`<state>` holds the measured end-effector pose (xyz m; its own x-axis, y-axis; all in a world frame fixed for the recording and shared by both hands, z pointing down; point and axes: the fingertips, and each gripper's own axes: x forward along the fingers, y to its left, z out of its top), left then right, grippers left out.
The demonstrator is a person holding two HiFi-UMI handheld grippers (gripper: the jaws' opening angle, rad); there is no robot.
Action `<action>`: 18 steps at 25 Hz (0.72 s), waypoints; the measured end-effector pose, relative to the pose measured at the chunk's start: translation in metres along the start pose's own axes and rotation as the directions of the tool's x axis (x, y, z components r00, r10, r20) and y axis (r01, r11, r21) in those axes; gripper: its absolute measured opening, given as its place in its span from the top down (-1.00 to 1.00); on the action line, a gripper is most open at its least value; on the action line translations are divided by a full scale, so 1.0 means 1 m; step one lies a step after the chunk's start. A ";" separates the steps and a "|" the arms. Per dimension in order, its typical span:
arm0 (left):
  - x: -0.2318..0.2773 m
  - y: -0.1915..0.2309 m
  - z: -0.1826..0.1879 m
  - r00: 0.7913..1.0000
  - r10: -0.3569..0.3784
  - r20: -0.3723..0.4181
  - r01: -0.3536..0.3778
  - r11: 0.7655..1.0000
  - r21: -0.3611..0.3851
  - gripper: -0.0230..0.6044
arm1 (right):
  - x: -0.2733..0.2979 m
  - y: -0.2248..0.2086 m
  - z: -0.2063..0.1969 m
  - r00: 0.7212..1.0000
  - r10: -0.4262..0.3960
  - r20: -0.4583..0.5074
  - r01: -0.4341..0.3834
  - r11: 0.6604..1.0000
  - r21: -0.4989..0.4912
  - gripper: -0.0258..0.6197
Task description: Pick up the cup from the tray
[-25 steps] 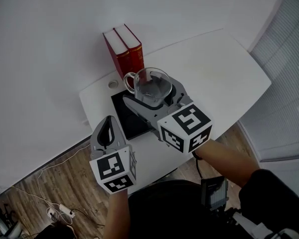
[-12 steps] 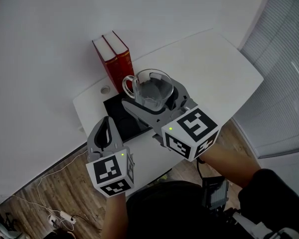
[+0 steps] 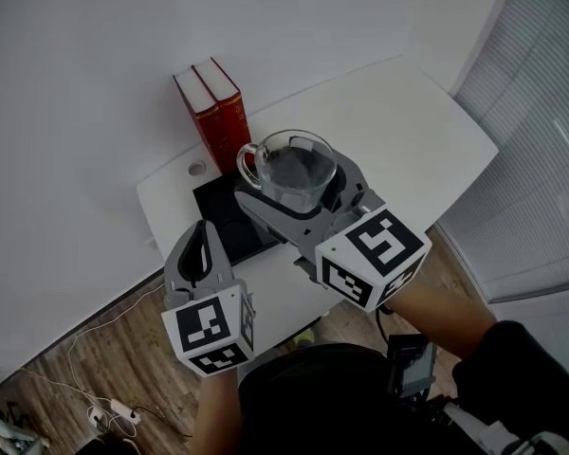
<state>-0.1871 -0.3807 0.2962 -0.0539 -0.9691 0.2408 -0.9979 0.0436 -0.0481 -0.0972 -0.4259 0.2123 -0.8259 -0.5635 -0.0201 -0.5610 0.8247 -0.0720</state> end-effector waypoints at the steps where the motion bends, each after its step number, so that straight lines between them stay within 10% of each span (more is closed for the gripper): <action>1: -0.002 -0.001 0.000 1.000 0.000 0.000 0.000 1.000 0.001 0.92 | -0.002 0.001 0.001 1.000 0.002 0.002 -0.002 1.000 0.000 -0.33; 18: -0.017 -0.004 0.001 1.000 0.017 0.009 -0.017 1.000 0.015 0.92 | -0.008 0.013 0.004 0.999 0.028 0.034 -0.029 0.999 0.014 -0.33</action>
<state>-0.1822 -0.3646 0.2915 -0.0705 -0.9703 0.2315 -0.9962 0.0565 -0.0664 -0.0979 -0.4112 0.2070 -0.8389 -0.5414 -0.0560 -0.5362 0.8397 -0.0856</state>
